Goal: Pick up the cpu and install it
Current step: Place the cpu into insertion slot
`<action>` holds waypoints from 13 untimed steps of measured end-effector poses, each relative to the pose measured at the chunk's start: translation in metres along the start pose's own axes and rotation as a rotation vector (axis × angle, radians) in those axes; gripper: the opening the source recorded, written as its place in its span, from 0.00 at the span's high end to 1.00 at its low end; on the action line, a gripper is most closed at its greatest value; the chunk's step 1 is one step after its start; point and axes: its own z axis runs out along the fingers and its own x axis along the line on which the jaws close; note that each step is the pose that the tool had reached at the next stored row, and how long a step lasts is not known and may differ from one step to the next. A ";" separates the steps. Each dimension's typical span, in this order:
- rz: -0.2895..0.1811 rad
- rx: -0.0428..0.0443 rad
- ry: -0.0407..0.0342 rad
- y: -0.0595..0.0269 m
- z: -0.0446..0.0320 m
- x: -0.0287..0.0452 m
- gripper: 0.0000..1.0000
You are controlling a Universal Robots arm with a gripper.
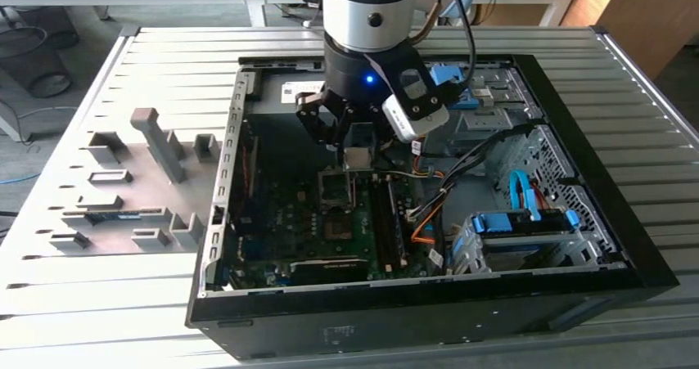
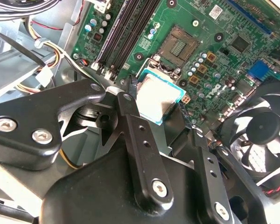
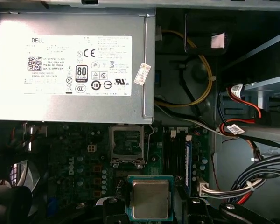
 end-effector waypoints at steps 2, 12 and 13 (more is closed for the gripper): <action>0.000 0.0000 0.0000 0.0000 0.0006 0.0000 0.53; 0.000 0.0000 0.0000 -0.0001 0.0049 0.0000 0.53; 0.000 0.0000 0.0000 -0.0001 0.0055 0.0000 0.53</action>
